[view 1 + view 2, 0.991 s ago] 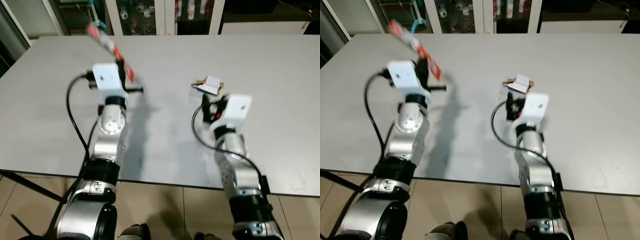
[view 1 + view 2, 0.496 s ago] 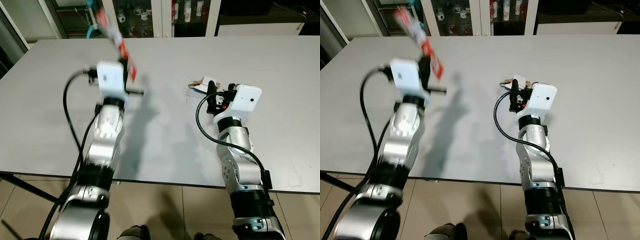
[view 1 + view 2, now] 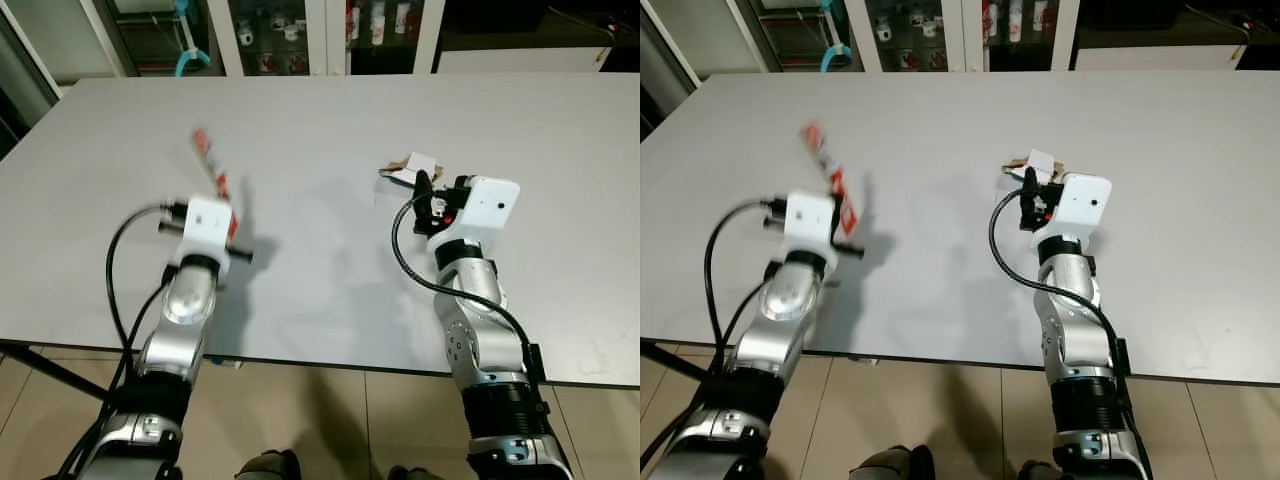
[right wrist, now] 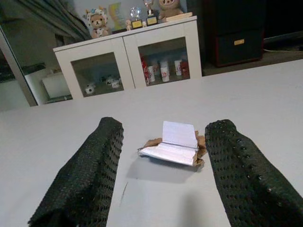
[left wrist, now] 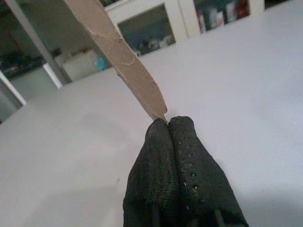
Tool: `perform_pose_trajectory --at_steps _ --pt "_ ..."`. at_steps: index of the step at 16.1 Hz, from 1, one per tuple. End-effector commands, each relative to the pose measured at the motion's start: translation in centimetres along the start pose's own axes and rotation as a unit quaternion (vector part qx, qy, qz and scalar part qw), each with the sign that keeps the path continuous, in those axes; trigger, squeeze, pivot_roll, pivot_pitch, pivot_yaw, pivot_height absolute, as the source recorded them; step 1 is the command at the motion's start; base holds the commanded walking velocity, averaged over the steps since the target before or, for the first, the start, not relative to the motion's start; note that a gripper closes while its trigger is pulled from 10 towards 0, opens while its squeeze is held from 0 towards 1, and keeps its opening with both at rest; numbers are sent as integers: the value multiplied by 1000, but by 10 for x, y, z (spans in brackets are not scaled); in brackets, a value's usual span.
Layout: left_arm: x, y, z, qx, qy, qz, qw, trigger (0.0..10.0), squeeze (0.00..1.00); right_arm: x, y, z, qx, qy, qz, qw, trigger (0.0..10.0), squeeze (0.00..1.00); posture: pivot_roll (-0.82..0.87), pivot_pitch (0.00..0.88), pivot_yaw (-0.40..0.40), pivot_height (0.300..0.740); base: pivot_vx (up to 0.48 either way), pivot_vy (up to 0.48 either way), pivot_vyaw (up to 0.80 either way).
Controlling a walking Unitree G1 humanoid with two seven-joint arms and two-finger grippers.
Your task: Picking trash to rubbish bin
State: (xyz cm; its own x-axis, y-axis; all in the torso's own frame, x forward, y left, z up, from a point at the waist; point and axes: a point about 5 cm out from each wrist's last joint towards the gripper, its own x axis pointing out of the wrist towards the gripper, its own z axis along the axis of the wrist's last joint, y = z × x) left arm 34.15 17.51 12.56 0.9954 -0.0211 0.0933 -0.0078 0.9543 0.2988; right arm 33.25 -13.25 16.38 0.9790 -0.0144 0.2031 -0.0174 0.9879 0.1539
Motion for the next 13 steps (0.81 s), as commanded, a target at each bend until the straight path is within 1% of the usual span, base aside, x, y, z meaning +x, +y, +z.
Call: perform_pose_trajectory --at_steps 1,2,4,5,6,7,8,9,10,11,13 --pt "0 5 0 10 1 -3 1000 10000 0 -1 1 -5 -2 12 2 1000 10000 0 1 77 91 740 0 0 0" --pt "-3 12 1 17 -1 -5 1000 10000 0 -2 1 -6 -4 17 2 1000 10000 0 6 78 90 740 0 0 0" --pt "-4 22 0 28 2 2 1000 10000 0 -2 1 -8 -5 20 3 1000 10000 0 6 78 90 740 0 0 0" --pt "-4 22 0 28 2 2 1000 10000 0 -2 1 -8 -5 20 3 1000 10000 0 6 78 90 740 0 0 0" --pt "-1 33 -3 28 10 25 999 10000 0 -2 1 -8 -6 22 5 1000 10000 0 7 75 85 740 0 0 0" --pt "-1 33 -3 28 10 25 999 10000 0 -2 1 -8 -6 22 5 1000 10000 0 7 75 85 740 0 0 0" --pt "4 32 -2 21 16 42 999 10000 0 -2 2 -10 -8 26 8 1000 10000 0 7 74 84 740 289 0 0" --pt "6 26 0 18 16 39 999 10000 0 -2 2 -10 -8 27 8 1000 10000 0 6 75 84 740 379 0 0" --pt "7 24 1 17 16 37 999 10000 0 -2 2 -10 -8 27 8 1000 10000 0 6 75 84 740 379 0 0" --pt "7 16 4 12 12 24 1000 10000 0 -1 2 -11 -9 28 8 1000 10000 0 5 75 85 740 394 0 0" --pt "8 8 6 6 8 14 1000 10000 0 -1 2 -11 -7 30 6 1000 10000 0 4 74 86 740 396 0 0"
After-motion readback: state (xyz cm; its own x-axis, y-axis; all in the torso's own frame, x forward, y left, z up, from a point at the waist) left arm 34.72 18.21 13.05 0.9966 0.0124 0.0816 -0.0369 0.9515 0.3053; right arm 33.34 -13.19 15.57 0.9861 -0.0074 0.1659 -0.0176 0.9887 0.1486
